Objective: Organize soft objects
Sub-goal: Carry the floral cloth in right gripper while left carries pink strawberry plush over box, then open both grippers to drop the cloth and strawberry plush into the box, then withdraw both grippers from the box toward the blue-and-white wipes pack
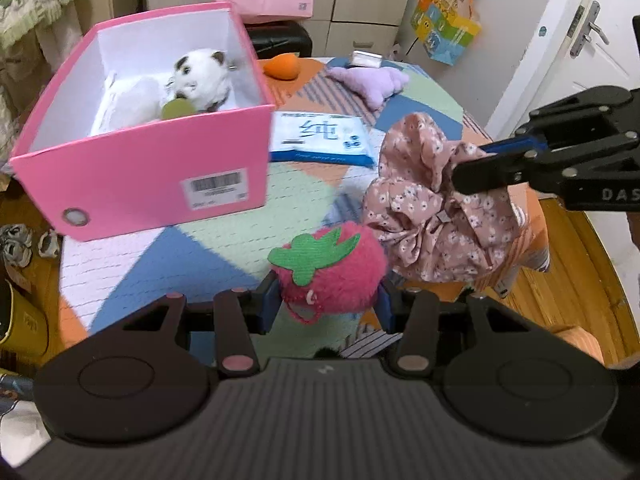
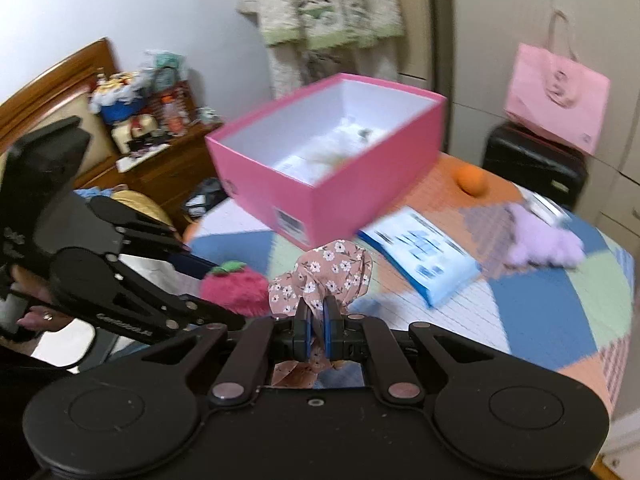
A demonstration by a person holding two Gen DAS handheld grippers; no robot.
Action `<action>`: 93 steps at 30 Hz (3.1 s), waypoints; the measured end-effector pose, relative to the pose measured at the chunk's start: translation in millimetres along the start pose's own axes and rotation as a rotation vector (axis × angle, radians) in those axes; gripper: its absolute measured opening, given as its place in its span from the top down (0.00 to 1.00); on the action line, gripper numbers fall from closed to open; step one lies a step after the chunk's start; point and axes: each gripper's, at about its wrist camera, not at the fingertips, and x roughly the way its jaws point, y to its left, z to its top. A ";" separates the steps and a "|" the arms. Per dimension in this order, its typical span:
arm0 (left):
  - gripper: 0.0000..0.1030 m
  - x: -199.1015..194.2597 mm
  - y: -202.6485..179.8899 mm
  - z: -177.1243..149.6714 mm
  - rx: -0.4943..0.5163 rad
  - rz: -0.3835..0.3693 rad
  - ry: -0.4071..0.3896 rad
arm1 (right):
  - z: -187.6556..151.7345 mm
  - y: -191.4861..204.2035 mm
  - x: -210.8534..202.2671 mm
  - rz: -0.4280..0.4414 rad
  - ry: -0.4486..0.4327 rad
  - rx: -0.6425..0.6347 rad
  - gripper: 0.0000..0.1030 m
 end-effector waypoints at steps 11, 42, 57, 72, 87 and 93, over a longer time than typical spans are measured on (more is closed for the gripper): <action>0.55 -51.2 61.6 18.2 -0.091 -0.029 -0.138 | 62.1 22.4 0.9 0.048 -0.095 -0.066 0.91; 0.54 54.5 167.4 158.1 0.013 0.299 -0.087 | 206.2 -51.2 198.8 -0.034 -0.099 0.010 0.91; 0.45 44.5 161.1 151.7 -0.017 0.311 -0.176 | 190.9 -52.8 201.6 -0.118 -0.065 -0.063 0.43; 0.38 -48.4 104.3 106.3 0.075 0.282 -0.316 | 114.5 -10.3 66.1 -0.094 -0.186 -0.113 0.39; 0.35 -44.1 16.6 92.6 0.189 0.074 -0.237 | 37.9 -22.9 -1.2 -0.188 -0.156 -0.097 0.34; 0.36 -16.3 -2.6 91.4 0.132 -0.010 -0.198 | -6.0 -33.8 8.7 -0.235 -0.133 -0.074 0.34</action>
